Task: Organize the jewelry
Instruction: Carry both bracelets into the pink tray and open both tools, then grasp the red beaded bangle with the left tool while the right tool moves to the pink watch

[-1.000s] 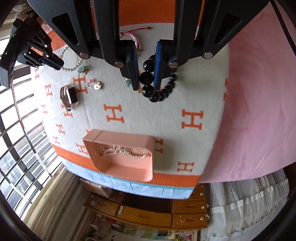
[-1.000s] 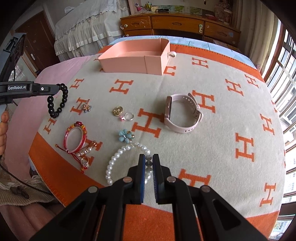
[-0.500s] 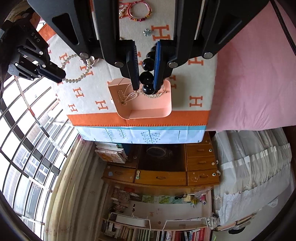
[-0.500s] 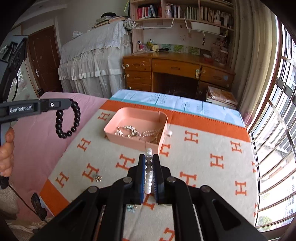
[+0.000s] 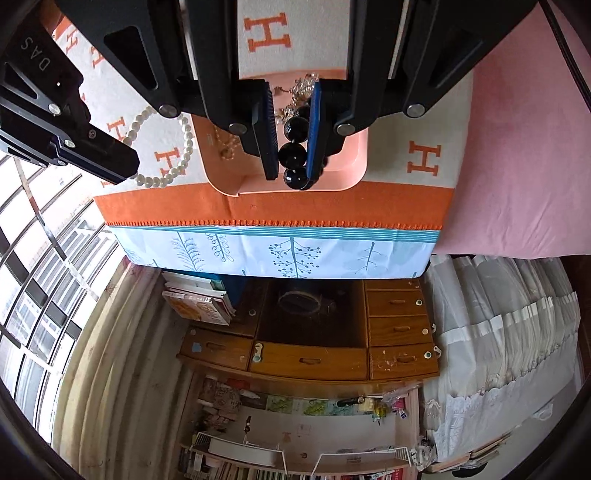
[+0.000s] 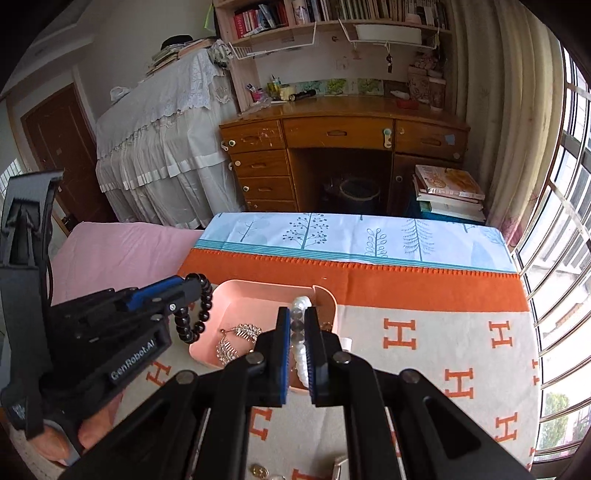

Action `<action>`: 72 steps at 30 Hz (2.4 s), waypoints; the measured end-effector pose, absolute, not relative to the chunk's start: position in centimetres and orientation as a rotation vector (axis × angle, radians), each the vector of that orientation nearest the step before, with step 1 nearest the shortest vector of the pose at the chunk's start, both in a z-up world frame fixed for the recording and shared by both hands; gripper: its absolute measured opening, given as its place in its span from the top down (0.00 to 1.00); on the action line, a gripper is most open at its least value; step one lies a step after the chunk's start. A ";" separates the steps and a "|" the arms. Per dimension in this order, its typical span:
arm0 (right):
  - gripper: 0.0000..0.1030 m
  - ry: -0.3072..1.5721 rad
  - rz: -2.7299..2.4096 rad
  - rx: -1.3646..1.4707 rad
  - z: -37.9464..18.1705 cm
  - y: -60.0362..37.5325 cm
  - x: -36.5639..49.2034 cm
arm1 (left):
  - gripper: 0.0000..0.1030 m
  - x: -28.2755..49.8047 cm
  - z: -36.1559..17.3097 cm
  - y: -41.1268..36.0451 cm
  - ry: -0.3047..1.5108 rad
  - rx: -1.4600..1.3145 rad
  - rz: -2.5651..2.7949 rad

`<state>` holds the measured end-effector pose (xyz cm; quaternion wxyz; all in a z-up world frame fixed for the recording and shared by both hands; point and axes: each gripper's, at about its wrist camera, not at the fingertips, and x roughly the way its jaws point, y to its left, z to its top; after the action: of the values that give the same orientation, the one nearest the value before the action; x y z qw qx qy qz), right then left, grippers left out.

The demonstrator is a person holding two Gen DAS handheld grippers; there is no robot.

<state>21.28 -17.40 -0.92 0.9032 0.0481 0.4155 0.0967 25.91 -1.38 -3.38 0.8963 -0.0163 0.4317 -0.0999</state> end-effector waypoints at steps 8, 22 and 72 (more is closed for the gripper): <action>0.93 0.944 0.173 0.149 -5.5 -16.5 25.7 | 0.77 29.8 -9.4 -0.7 0.998 -0.148 -0.211; 0.92 1.017 0.211 0.175 -9.3 -15.0 27.7 | 0.20 24.6 -7.6 2.5 0.887 -0.039 -0.075; 0.91 0.961 0.269 0.116 -11.1 -18.5 3.6 | 0.19 6.0 -13.5 6.2 1.128 -0.018 -0.195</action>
<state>3.55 -18.46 -11.07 0.8765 0.0556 0.4604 0.1290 6.02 6.16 -13.53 0.8407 -0.0088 0.5335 -0.0922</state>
